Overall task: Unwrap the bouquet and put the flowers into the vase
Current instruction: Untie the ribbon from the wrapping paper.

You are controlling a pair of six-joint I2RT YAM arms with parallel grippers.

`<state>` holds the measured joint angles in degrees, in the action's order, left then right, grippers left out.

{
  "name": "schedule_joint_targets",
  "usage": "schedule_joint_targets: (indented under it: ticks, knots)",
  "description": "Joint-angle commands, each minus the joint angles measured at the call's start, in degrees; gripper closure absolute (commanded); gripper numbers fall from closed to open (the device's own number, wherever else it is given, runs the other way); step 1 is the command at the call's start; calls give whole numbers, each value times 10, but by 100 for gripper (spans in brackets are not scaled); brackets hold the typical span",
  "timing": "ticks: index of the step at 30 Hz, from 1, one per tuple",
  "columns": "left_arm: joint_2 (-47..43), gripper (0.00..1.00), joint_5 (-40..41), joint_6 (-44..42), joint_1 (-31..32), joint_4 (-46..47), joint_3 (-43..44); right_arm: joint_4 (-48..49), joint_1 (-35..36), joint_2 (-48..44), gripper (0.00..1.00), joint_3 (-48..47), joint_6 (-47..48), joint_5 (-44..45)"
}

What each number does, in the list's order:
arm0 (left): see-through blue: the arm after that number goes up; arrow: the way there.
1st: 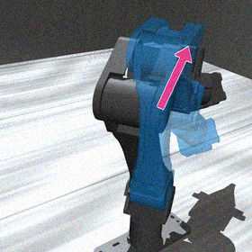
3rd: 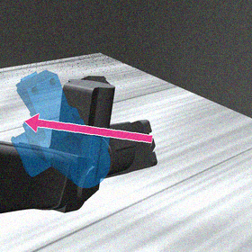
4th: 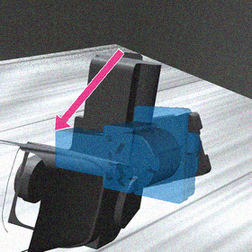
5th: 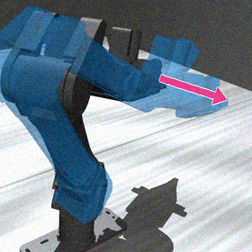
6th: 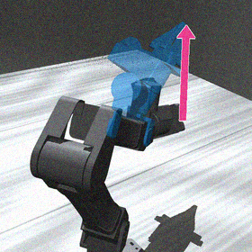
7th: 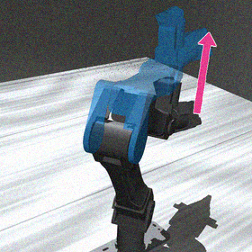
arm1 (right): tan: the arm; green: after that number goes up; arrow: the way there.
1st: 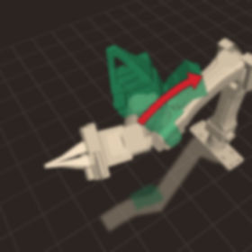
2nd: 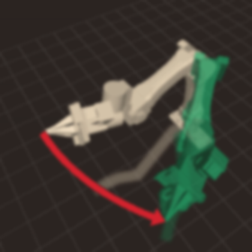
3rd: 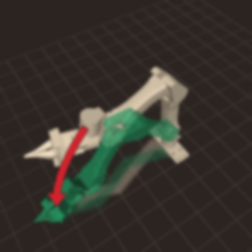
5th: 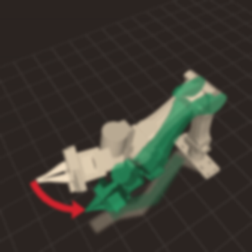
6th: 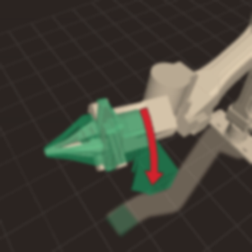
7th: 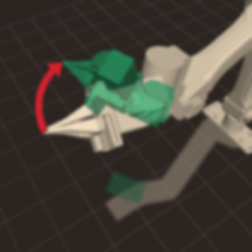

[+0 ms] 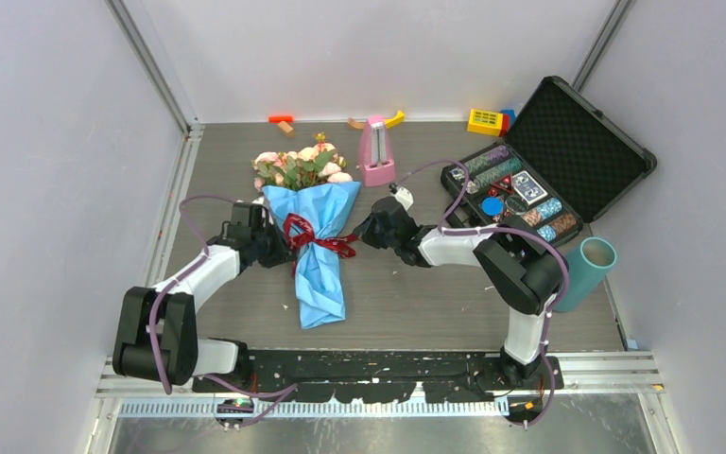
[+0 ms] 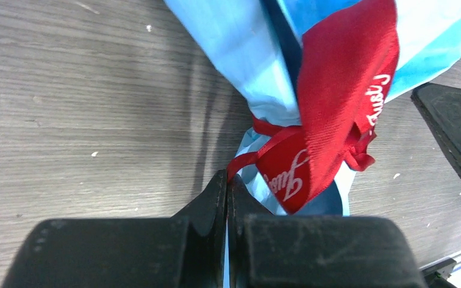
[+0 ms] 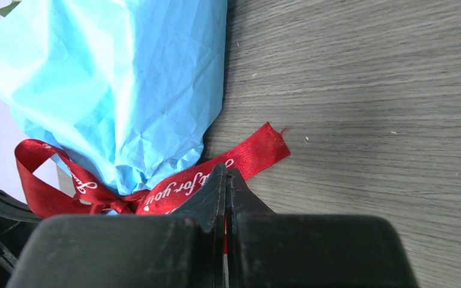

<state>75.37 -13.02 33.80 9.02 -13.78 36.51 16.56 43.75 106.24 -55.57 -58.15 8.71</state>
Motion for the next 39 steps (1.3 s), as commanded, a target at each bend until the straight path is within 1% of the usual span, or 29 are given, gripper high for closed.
schedule_joint_targets:
  ticks: [1,5,10,12,13,14,15,17,21,24,29,32,39]
  knots:
    - [-20,100,44,-12,-1,-40,31,22,5,-19,100,-6,34,39]
    - [-29,100,74,-18,-1,-59,35,23,8,-18,100,-8,36,44]
    - [-36,100,50,-22,-1,-47,29,5,12,-21,100,-8,27,55]
    - [-35,100,42,-20,-1,-40,27,-9,12,-19,96,-4,5,56]
    - [-33,100,35,-20,-1,-37,25,-9,12,-18,90,0,-3,54]
    - [-32,100,29,-19,-1,-33,24,-6,12,-13,88,2,-16,48]
    - [-29,100,24,-19,-1,-30,24,-4,12,-10,82,4,-24,44]
    - [-26,100,17,-18,-1,-28,24,9,12,4,76,7,-47,28]
    - [-27,100,13,-19,-1,-28,24,40,13,22,68,16,-90,2]
    - [-28,100,13,-20,-1,-29,23,55,13,27,64,22,-111,-4]
    - [-26,100,9,-21,-1,-30,24,66,13,37,60,31,-145,-3]
    - [-25,100,8,-20,-1,-30,27,89,13,43,57,41,-164,-5]
    - [-21,100,5,-20,-1,-30,31,117,13,76,56,29,-209,-27]
